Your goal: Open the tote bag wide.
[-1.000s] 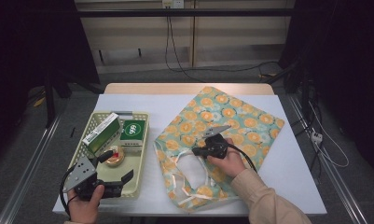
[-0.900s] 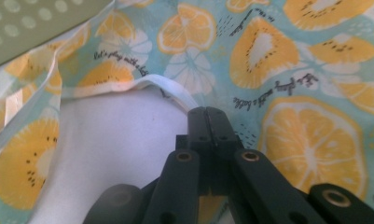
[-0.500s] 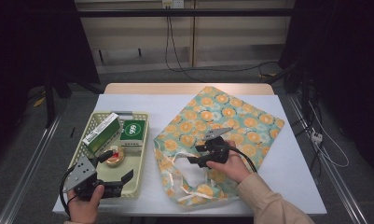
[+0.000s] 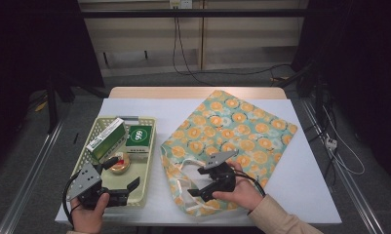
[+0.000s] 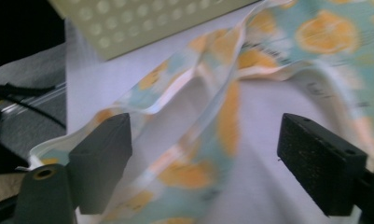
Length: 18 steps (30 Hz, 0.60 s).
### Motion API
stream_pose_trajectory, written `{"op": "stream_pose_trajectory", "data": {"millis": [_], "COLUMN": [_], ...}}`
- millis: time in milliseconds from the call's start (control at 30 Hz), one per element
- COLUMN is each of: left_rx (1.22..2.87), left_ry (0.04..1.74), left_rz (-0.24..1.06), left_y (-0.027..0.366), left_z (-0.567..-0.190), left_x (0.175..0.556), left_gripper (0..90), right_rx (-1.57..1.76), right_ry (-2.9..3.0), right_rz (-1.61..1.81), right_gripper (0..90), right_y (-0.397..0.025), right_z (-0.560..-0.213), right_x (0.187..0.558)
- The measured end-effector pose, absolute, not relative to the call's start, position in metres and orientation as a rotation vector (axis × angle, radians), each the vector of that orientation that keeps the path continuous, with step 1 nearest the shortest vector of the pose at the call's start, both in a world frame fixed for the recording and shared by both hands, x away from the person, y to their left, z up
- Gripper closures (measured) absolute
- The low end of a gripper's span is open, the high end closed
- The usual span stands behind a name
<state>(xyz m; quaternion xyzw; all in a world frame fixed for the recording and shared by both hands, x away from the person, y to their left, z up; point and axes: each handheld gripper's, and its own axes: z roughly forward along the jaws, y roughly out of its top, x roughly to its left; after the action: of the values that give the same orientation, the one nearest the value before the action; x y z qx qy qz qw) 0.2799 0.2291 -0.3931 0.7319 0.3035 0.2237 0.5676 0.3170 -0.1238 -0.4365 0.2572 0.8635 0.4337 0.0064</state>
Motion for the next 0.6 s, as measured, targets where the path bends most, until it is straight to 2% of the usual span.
{"op": "stream_pose_trajectory", "data": {"millis": [100, 167, 267, 333, 400, 467, 500, 600], "left_rx": [1.719, 1.719, 1.720, 1.720, 1.717, 1.716, 1.718, 1.718], "left_ry": [0.709, 0.705, 0.704, 0.707, 0.707, 0.706, 0.705, 0.707], "left_rz": [0.525, 0.524, 0.522, 0.521, 0.522, 0.523, 0.525, 0.525], "left_y": [0.229, 0.229, 0.228, 0.228, 0.228, 0.229, 0.229, 0.229], "left_z": [-0.393, -0.392, -0.393, -0.393, -0.393, -0.392, -0.392, -0.393], "left_x": [0.280, 0.280, 0.280, 0.280, 0.280, 0.280, 0.280, 0.280], "left_gripper": [4.7, 4.7, 4.7, 4.7, 4.7, 4.7, 4.7, 4.7], "right_rx": [0.762, 0.729, 0.696, 0.677, 0.673, 0.696, 0.706, 0.750], "right_ry": [2.755, 2.764, 2.768, 2.783, 2.779, 2.778, 2.764, 2.736], "right_rz": [1.309, 1.270, 1.231, 1.207, 1.195, 1.233, 1.261, 1.307], "right_gripper": [23.4, 30.4, 46.6, 62.5, 69.6, 82.6, 86.0, 87.8], "right_y": [-0.115, -0.113, -0.114, -0.116, -0.118, -0.122, -0.124, -0.131], "right_z": [-0.444, -0.448, -0.450, -0.450, -0.450, -0.449, -0.448, -0.443], "right_x": [0.310, 0.308, 0.307, 0.307, 0.308, 0.311, 0.313, 0.319]}}
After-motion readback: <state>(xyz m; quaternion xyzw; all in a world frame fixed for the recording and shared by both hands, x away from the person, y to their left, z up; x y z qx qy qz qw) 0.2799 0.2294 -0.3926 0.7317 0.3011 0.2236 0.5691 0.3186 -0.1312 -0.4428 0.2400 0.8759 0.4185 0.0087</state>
